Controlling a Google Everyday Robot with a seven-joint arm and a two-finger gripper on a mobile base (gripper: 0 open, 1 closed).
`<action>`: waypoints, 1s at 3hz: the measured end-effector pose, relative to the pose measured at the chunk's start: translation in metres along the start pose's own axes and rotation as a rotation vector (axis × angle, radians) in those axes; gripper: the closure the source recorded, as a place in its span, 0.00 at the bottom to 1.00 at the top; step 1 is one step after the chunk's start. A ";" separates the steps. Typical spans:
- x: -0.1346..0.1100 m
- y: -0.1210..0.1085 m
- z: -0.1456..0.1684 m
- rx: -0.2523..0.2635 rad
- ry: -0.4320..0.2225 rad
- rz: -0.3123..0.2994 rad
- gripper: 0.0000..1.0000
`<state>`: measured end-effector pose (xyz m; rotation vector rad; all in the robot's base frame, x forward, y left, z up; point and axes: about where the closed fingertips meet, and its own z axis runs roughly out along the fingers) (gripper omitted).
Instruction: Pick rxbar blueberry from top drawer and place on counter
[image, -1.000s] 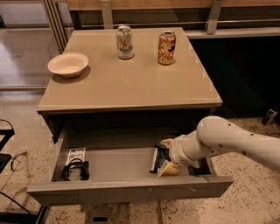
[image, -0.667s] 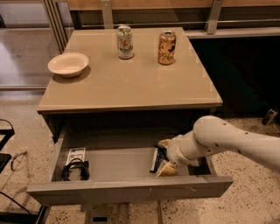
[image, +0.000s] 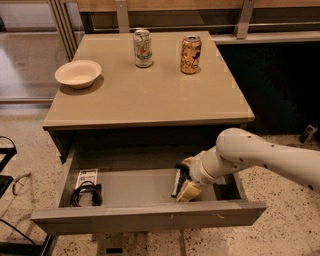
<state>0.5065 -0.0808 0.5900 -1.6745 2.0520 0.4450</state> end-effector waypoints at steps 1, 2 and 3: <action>0.014 -0.005 0.005 -0.039 0.056 0.045 0.23; 0.015 -0.005 0.003 -0.049 0.070 0.057 0.46; 0.015 -0.005 0.003 -0.049 0.070 0.057 0.69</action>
Offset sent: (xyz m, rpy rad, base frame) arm 0.0040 -0.0243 -0.0226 -0.0946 0.1509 -0.0508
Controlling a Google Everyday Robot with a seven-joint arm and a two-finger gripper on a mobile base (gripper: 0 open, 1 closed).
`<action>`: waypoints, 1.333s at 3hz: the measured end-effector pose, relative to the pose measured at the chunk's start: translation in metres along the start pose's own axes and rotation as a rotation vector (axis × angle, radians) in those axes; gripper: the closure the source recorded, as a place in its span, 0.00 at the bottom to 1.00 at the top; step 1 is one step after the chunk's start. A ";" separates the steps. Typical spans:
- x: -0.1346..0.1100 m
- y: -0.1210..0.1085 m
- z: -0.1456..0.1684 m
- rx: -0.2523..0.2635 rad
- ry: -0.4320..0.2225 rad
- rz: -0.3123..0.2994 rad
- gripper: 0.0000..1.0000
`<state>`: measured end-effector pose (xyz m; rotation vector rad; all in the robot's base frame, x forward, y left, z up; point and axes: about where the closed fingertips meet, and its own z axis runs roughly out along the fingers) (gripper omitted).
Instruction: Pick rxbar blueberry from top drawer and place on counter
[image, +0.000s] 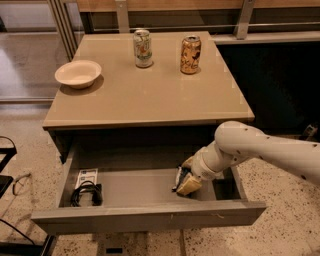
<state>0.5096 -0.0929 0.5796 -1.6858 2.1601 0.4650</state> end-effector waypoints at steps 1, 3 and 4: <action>0.000 0.000 0.000 0.000 0.000 0.000 0.93; -0.005 0.000 -0.009 0.000 0.000 0.000 1.00; -0.007 0.002 -0.028 0.012 0.001 -0.002 1.00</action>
Offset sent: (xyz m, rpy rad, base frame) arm -0.0103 -0.0058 0.0362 0.0097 -0.0254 -0.0156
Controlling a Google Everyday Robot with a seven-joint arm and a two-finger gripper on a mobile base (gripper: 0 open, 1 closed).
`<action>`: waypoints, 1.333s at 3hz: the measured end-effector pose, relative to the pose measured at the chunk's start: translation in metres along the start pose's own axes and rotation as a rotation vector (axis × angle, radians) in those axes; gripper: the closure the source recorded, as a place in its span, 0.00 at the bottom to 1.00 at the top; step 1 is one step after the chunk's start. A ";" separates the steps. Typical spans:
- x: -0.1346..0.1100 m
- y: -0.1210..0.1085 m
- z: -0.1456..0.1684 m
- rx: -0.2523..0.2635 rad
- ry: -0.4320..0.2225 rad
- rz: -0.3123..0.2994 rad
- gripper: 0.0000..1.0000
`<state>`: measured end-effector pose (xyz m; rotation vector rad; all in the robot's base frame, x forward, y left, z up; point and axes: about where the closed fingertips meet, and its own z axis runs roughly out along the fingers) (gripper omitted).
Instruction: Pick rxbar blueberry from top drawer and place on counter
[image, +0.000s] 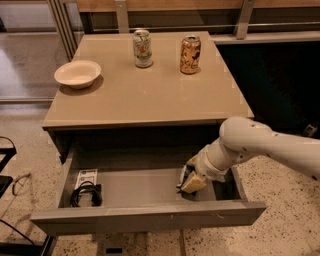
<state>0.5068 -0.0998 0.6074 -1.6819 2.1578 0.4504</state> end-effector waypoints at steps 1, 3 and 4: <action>-0.026 0.007 -0.114 0.057 -0.051 -0.022 1.00; -0.040 0.007 -0.120 0.045 -0.074 0.012 1.00; -0.099 0.012 -0.162 0.077 -0.051 -0.006 1.00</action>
Offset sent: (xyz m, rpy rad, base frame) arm -0.0073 -0.0272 0.0962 0.0300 -0.0716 -0.0171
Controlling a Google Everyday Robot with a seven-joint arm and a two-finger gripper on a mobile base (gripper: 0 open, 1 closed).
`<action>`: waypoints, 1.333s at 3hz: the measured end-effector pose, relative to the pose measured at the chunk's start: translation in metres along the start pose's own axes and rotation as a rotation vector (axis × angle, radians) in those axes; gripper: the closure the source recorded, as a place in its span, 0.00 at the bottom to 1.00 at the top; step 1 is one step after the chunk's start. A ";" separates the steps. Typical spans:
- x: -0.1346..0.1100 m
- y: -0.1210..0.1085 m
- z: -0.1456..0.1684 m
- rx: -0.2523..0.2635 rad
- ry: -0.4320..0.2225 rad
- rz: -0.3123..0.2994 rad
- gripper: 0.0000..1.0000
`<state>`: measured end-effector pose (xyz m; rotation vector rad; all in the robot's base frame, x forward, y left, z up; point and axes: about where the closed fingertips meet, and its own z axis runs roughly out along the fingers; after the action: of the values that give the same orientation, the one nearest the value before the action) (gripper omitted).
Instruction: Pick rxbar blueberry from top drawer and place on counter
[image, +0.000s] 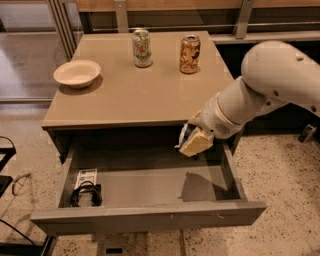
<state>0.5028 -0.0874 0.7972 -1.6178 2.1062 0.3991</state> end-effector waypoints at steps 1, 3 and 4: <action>-0.040 -0.004 -0.027 0.039 0.020 -0.023 1.00; -0.074 -0.057 -0.032 0.109 -0.054 -0.100 1.00; -0.083 -0.093 -0.020 0.120 -0.094 -0.121 1.00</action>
Offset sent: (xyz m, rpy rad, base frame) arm 0.0636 0.0419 0.0854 -0.0222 -0.1549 0.0375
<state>0.6059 -0.0534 0.8607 -1.6146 1.9152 0.2966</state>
